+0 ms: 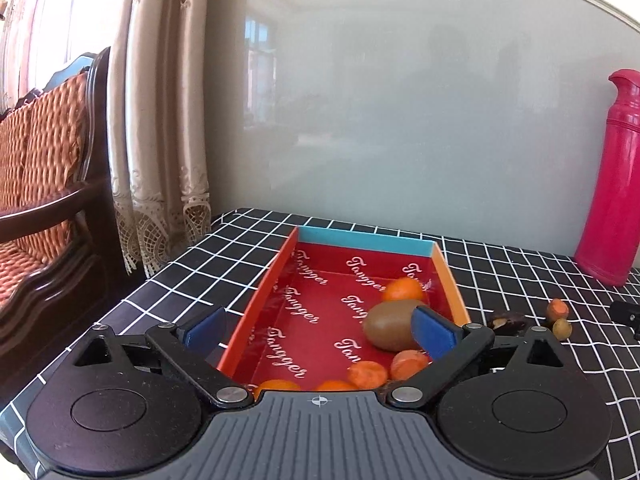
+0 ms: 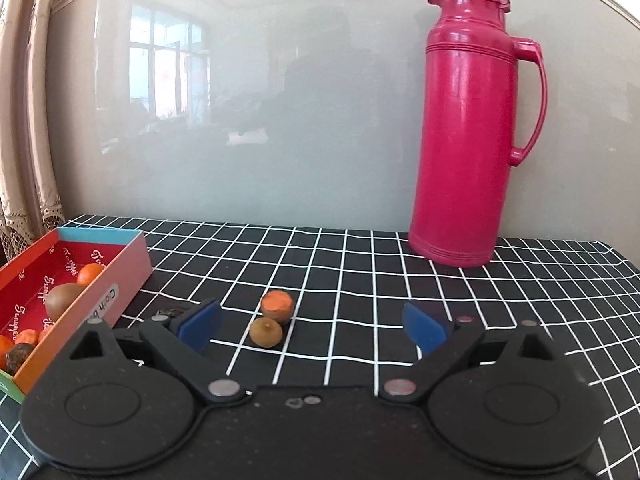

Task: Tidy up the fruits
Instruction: 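Carry the orange with the left tool into the red box and release, then move the right tool to the dark date and close on it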

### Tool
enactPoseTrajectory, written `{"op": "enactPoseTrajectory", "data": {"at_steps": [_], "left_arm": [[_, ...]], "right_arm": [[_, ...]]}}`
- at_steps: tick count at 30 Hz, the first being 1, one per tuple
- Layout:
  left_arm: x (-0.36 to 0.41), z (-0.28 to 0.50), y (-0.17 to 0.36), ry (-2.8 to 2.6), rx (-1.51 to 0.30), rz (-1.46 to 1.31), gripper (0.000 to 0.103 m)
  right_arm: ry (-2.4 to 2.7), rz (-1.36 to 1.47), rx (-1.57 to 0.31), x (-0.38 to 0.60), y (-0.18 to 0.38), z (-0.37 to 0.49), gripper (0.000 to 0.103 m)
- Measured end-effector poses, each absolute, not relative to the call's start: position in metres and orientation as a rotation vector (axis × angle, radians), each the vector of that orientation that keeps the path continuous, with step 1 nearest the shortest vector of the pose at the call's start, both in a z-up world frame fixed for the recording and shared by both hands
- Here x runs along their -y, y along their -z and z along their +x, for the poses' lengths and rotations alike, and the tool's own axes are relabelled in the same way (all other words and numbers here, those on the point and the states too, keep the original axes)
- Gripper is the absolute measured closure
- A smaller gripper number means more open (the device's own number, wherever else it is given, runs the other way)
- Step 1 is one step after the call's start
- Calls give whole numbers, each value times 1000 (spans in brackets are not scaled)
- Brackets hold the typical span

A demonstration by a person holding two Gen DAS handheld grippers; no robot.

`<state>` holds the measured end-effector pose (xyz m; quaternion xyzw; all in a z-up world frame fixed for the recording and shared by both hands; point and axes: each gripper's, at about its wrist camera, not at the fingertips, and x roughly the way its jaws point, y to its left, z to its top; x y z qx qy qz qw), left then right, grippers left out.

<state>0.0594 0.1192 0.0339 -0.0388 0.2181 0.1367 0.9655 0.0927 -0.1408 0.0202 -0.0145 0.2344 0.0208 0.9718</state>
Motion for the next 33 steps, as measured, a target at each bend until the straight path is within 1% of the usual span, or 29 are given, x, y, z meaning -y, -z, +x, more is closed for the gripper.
{"op": "enactPoseTrajectory", "data": {"at_steps": [28,33], "left_arm": [[-192,41,-25,-383,-468,-114,5],[-203,38,-23,-398,-472,-117,5]], "right_arm": [[-151,-104,-504,65,2,121,6],[-168,-112,-526,56,11,134,8]]}}
